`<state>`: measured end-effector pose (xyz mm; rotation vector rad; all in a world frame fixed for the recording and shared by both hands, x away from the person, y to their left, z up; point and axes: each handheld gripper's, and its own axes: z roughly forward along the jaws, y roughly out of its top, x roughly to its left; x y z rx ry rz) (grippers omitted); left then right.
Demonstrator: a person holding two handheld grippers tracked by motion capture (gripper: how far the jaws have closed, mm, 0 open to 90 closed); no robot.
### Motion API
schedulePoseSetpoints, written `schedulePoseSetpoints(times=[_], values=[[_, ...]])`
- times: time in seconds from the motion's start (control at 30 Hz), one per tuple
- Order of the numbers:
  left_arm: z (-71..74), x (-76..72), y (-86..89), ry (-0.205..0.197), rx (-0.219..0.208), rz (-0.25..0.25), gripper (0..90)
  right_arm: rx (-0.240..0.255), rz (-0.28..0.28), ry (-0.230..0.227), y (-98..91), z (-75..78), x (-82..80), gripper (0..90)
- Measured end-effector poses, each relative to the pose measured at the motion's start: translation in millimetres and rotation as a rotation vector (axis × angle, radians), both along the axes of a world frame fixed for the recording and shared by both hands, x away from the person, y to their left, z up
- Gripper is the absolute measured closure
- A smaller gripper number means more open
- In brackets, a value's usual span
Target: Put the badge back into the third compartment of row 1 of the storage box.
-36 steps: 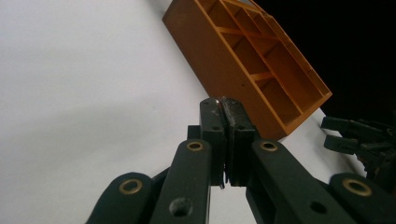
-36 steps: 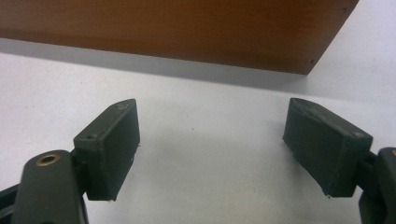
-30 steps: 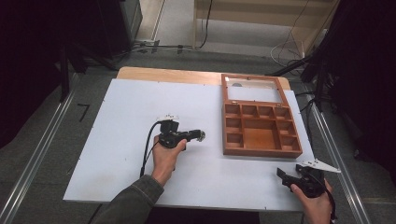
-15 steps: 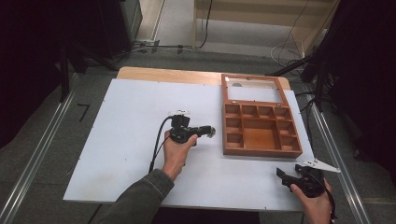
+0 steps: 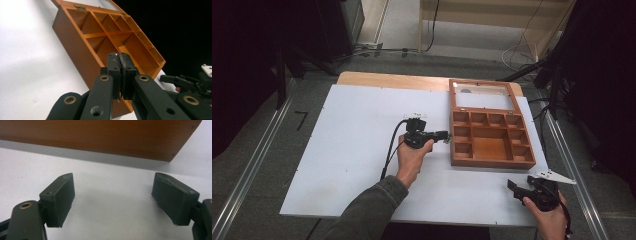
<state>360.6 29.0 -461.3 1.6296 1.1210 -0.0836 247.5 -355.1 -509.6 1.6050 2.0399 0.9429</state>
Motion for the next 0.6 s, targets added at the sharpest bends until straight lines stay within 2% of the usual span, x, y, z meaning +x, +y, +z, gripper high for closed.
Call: schedulePoseSetpoints(times=[0.3, 0.6], values=[[7.4, 7.0, -15.4, -0.013, 0.004, -0.017, 89.4, 0.001, 0.004, -0.001, 0.3, 0.1, 0.3, 16.9], [7.4, 17.2, -30.6, -0.011, 0.004, -0.031, 89.4, 0.001, 0.006, -0.002, -0.2, -0.1, 0.4, 16.9]])
